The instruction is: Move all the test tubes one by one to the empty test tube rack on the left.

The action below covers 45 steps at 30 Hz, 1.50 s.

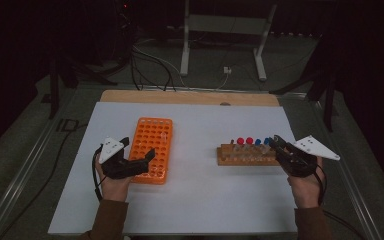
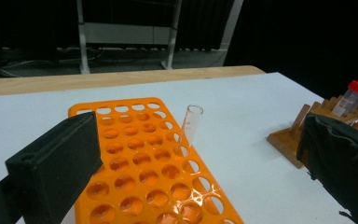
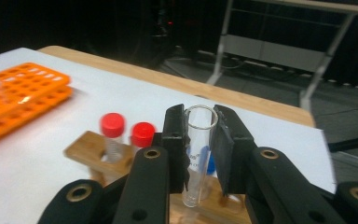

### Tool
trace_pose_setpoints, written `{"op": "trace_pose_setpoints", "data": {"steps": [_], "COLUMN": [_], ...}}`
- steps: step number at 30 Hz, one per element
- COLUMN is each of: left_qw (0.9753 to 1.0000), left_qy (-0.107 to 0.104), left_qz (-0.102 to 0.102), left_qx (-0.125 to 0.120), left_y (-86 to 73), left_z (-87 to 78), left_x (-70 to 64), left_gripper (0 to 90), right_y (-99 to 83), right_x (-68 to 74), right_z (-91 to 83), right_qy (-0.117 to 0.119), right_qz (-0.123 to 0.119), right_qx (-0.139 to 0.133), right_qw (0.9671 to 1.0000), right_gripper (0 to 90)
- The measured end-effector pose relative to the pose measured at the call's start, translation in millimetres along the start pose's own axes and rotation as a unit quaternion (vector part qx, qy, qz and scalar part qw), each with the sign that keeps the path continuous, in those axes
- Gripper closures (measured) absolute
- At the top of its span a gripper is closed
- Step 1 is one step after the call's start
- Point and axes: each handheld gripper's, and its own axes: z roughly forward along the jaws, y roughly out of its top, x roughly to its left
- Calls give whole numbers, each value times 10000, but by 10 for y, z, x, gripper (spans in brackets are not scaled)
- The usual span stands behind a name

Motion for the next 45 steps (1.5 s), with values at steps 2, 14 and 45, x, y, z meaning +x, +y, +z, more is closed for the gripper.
{"op": "trace_pose_setpoints", "data": {"steps": [2,14,45], "left_qw": [10000,9998,9936], "left_qy": [8,-105,-645], "left_qz": [25,190,912], "left_qx": [-15,-20,193], "left_y": [3,13,19], "left_z": [-2,21,380], "left_x": [-6,-84,-704], "left_gripper": [4,4,5], "right_y": [5,31,5], "right_x": [9,241,734], "right_z": [-1,49,255], "right_qy": [59,591,1488], "right_qz": [28,-19,-138], "right_qx": [-3,10,221], "right_qw": [10000,9982,9885], "right_gripper": [762,762,759]}}
